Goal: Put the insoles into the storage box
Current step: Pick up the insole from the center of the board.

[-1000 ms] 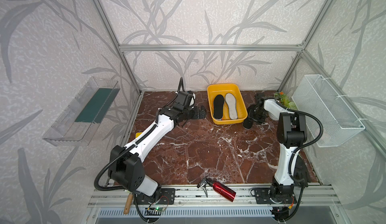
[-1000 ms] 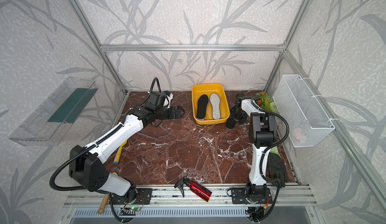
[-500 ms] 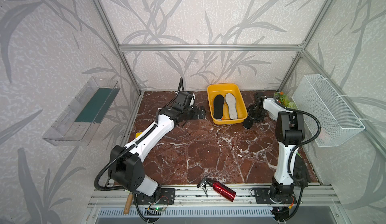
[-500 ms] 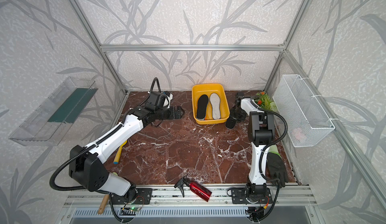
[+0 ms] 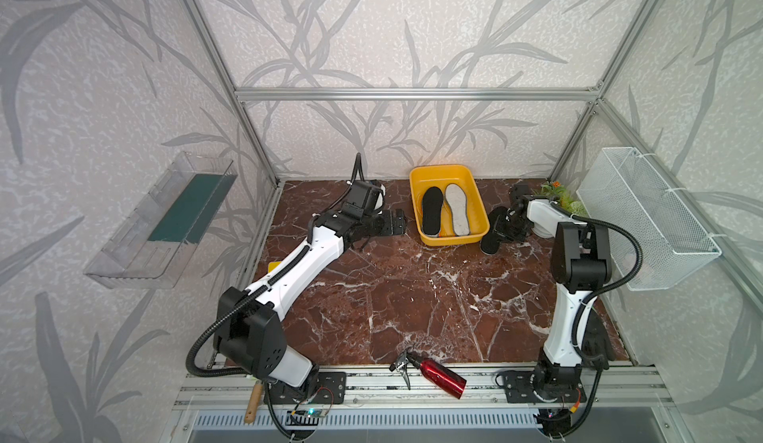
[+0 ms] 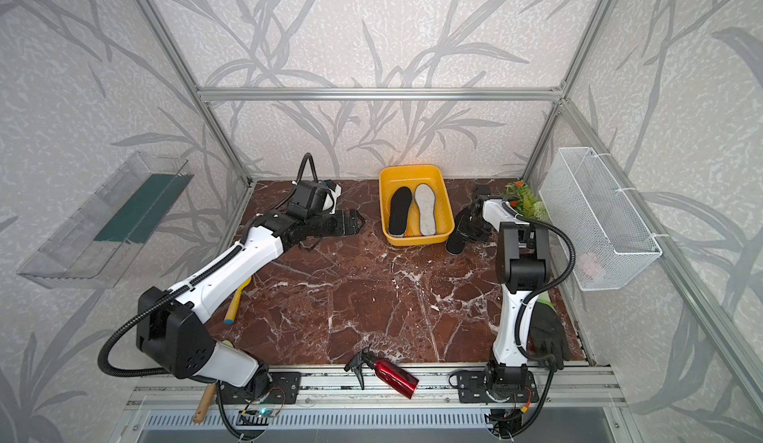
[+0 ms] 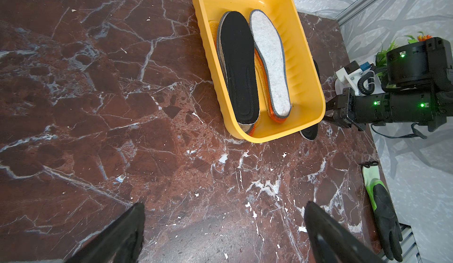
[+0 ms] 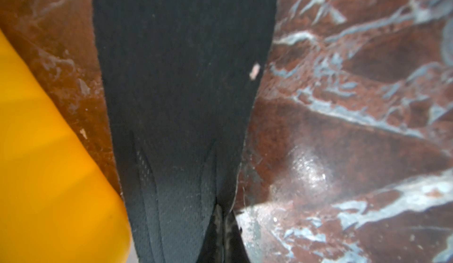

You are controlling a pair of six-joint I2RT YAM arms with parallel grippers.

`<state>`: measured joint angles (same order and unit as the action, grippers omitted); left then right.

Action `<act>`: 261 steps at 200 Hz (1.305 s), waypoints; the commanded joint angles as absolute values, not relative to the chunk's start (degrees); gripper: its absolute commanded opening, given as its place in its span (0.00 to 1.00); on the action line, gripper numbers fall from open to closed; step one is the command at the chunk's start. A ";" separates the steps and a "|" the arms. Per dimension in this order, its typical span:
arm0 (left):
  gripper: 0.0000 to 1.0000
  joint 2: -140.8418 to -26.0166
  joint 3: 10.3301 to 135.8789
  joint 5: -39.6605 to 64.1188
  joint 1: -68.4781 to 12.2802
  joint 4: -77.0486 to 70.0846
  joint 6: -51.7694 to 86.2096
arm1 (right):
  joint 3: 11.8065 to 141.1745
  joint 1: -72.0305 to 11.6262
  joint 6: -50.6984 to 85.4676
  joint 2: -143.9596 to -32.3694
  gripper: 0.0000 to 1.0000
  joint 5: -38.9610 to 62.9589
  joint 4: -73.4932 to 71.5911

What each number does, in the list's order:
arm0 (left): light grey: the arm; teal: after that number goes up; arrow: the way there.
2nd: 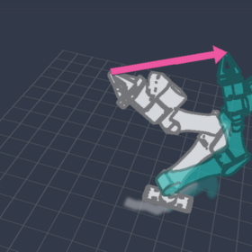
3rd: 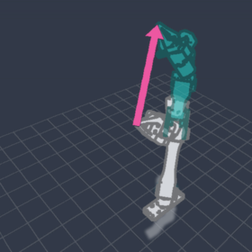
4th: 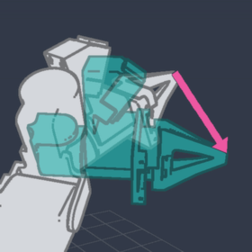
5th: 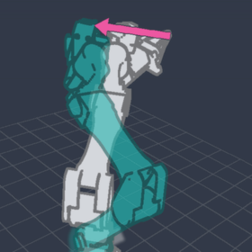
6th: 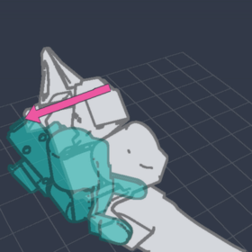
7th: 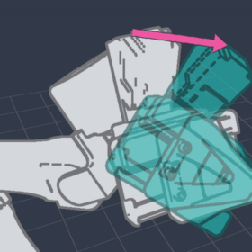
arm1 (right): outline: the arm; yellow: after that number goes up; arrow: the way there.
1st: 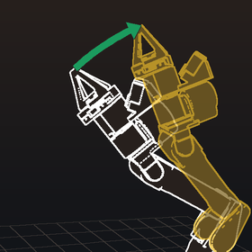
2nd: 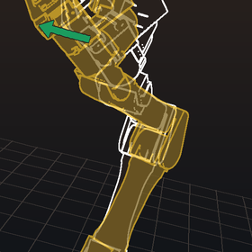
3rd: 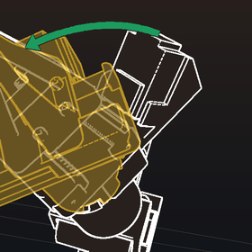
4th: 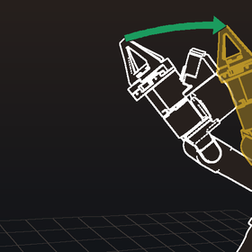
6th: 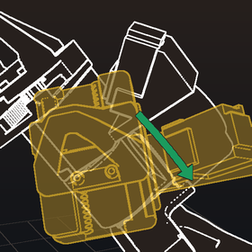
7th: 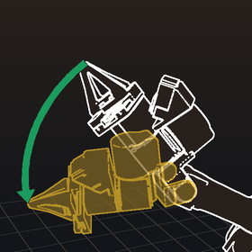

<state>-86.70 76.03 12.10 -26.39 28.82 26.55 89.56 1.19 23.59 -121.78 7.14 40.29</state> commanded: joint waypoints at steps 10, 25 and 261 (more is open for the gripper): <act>0.99 -85.88 77.83 12.00 -26.44 29.44 25.97 | 86.88 2.02 19.93 -119.99 0.00 4.16 40.42; 0.99 -85.89 77.74 12.03 -26.45 29.53 25.93 | 85.43 2.11 18.55 -118.65 0.00 3.82 39.39; 0.99 -87.27 78.40 13.02 -24.48 29.36 29.62 | 77.97 0.75 2.59 -82.01 0.00 18.81 36.55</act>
<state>-86.78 76.49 12.38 -24.97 28.97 28.67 71.99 2.07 4.58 -82.87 13.52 35.05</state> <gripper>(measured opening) 0.992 0.047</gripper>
